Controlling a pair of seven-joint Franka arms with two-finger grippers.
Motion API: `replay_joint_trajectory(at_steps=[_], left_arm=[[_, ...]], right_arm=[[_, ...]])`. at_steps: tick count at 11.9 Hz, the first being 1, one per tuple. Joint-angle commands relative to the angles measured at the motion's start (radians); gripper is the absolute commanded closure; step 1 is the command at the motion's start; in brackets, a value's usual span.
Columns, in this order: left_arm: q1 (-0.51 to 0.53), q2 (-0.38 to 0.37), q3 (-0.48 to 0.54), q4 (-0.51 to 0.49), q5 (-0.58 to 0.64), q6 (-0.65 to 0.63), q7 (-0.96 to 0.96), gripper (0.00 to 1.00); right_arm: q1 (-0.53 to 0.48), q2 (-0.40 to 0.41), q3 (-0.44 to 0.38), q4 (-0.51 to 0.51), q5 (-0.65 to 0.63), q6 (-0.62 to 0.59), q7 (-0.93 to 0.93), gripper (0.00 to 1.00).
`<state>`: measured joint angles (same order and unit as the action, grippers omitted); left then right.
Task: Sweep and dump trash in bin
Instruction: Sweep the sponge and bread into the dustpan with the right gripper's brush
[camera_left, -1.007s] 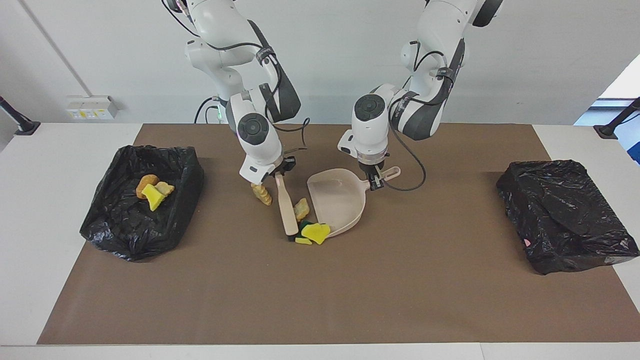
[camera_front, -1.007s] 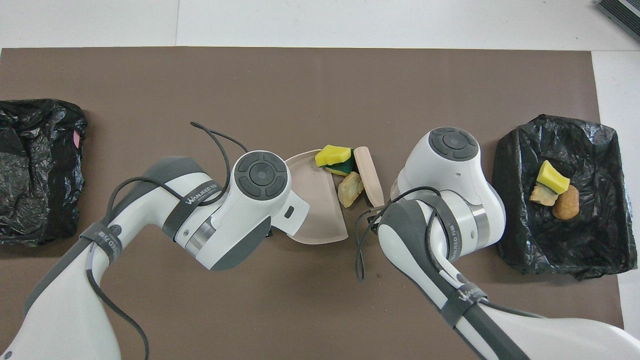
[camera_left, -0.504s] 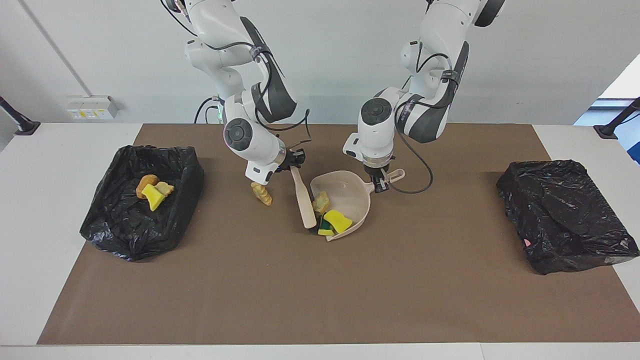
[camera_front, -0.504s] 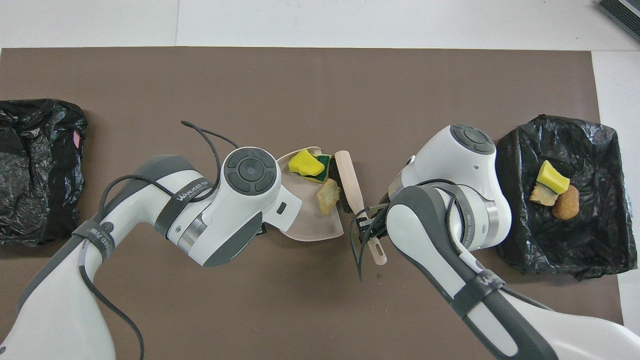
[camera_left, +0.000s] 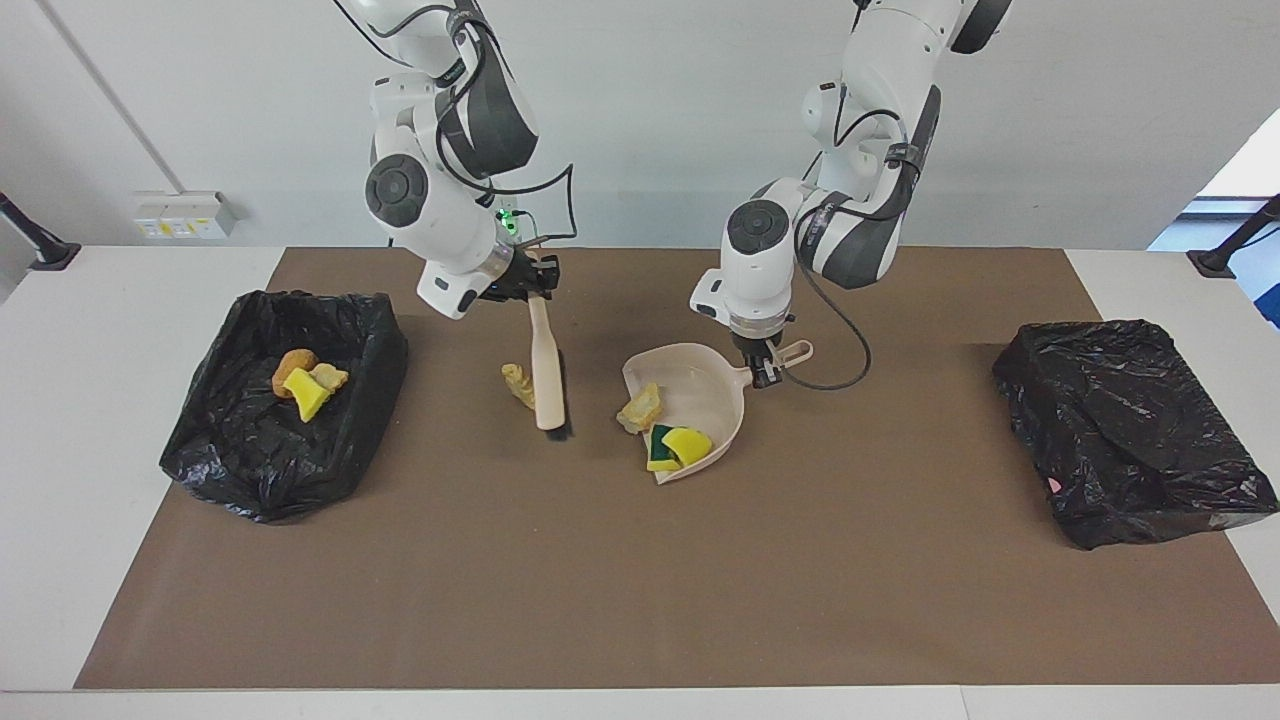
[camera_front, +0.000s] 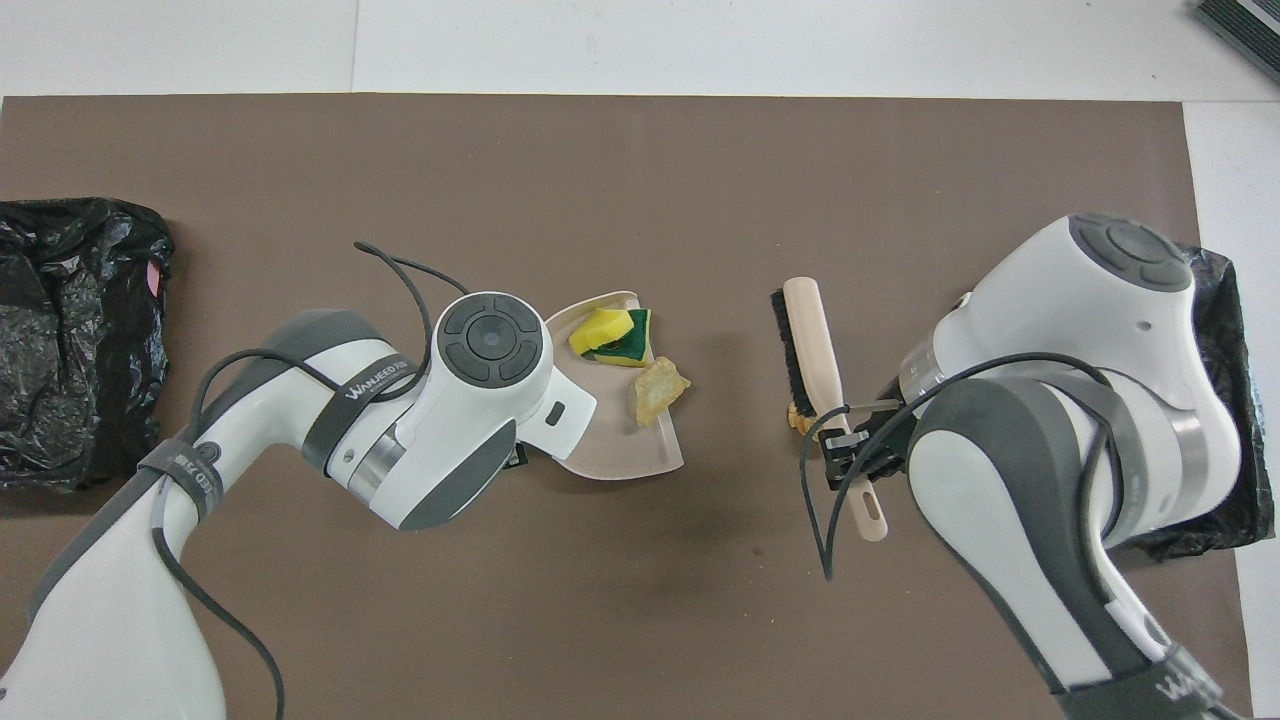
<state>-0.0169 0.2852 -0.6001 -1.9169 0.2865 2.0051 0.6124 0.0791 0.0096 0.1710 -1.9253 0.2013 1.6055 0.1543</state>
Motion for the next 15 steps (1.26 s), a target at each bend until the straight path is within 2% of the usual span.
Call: replay_joint_trajectory(at_steps=[1,2,4,6,9,13,15], left_arm=[[0.017,-0.031,0.002,-0.039,0.011,0.040,0.035,1.00],[0.014,-0.031,0.002,-0.039,0.013,0.041,0.038,1.00],[0.000,-0.032,0.002,-0.039,0.013,0.041,0.058,1.00],[-0.026,-0.038,0.002,-0.042,0.013,0.028,0.058,1.00],[-0.041,-0.077,0.002,-0.093,0.014,0.034,0.063,1.00],[-0.043,-0.093,0.002,-0.105,0.013,0.014,0.063,1.00],[-0.043,-0.100,0.003,-0.113,0.014,0.012,0.061,1.00]], right_arm=[[-0.005,-0.092,0.016,-0.130,-0.228,0.005,0.109,1.00],[-0.009,-0.135,0.015,-0.214,-0.284,0.017,0.113,1.00],[-0.018,-0.155,0.018,-0.296,-0.298,0.027,0.117,1.00],[0.004,-0.137,0.024,-0.340,-0.296,0.089,0.136,1.00],[0.071,-0.082,0.024,-0.340,-0.263,0.177,0.136,1.00],[0.134,-0.013,0.024,-0.327,-0.035,0.336,0.137,1.00],[0.162,0.009,0.024,-0.298,0.134,0.388,0.116,1.00]])
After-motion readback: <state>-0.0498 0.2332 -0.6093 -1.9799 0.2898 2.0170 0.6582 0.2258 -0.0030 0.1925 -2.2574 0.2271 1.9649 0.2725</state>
